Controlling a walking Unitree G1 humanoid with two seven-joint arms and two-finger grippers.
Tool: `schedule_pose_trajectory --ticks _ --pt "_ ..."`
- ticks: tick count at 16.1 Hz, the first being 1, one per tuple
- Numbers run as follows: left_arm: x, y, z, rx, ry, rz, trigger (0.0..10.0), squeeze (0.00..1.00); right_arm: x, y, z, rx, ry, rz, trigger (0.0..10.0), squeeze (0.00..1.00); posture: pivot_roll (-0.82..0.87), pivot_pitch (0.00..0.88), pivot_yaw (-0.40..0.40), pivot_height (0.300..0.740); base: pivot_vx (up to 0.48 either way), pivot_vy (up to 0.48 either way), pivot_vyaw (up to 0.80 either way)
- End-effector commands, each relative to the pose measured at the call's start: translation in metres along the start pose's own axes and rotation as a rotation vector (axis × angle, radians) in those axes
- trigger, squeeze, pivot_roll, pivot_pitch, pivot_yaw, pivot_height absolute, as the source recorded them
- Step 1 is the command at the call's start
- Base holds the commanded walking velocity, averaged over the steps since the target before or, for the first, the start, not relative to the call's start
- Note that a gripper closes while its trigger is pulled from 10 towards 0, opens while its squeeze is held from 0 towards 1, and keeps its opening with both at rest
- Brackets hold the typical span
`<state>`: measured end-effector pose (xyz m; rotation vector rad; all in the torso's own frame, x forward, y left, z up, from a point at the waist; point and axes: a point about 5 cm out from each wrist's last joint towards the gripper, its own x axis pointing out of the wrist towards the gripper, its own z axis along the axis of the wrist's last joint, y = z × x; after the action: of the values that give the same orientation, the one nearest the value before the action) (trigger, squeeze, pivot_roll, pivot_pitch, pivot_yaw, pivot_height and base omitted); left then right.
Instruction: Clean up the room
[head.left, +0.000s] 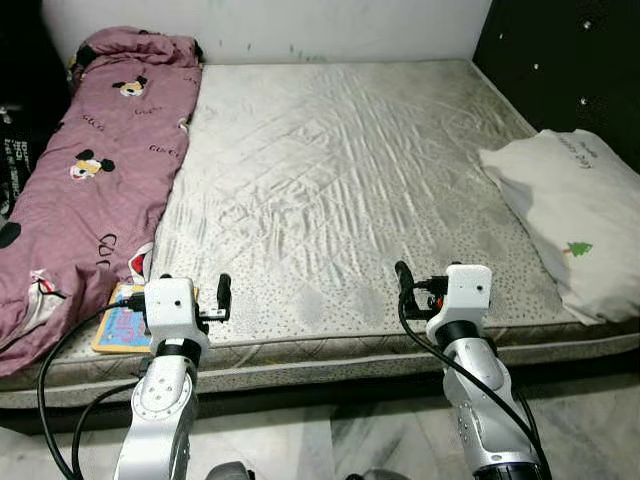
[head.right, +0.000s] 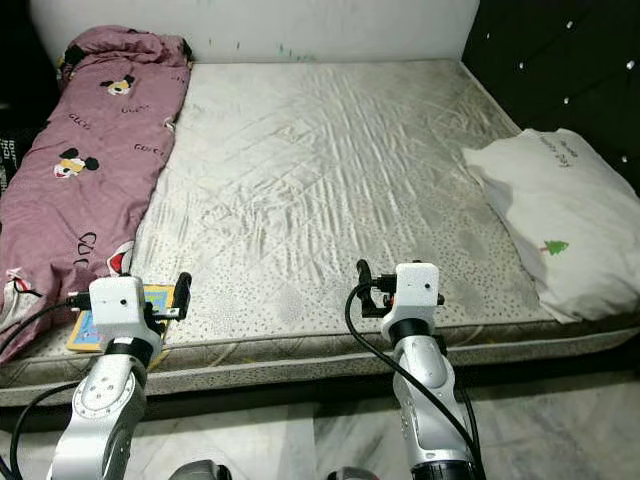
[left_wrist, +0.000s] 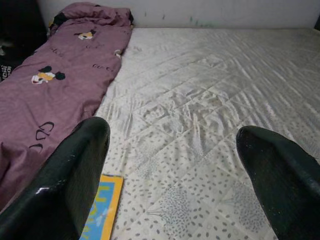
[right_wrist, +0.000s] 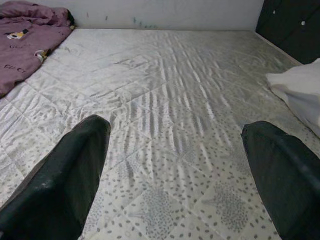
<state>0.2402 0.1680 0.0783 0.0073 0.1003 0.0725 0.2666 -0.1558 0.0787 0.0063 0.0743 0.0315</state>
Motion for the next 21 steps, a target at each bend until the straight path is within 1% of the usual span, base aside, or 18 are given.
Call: schedule_pose_trajectory --ticks 1,20,21 --pt "0.0010 0.0017 0.0018 0.002 0.000 -0.001 10.0 0.00 0.0015 -0.0008 -0.0002 -0.003 0.010 -0.007 10.0 0.00 0.02 0.058 -0.009 0.740 0.292 0.000 0.00" --pt "0.0008 -0.0009 0.0004 -0.007 0.016 -0.007 10.0 0.00 0.0021 -0.0031 -0.0005 -0.014 0.025 -0.011 10.0 0.00 0.01 0.069 -0.016 0.740 0.310 0.000 0.00" --pt "0.0013 -0.0005 0.0001 -0.013 0.016 -0.002 10.0 0.00 0.0022 -0.0031 -0.0005 -0.014 0.025 -0.011 10.0 0.00 0.01 0.070 -0.015 0.740 0.000 0.000 0.00"
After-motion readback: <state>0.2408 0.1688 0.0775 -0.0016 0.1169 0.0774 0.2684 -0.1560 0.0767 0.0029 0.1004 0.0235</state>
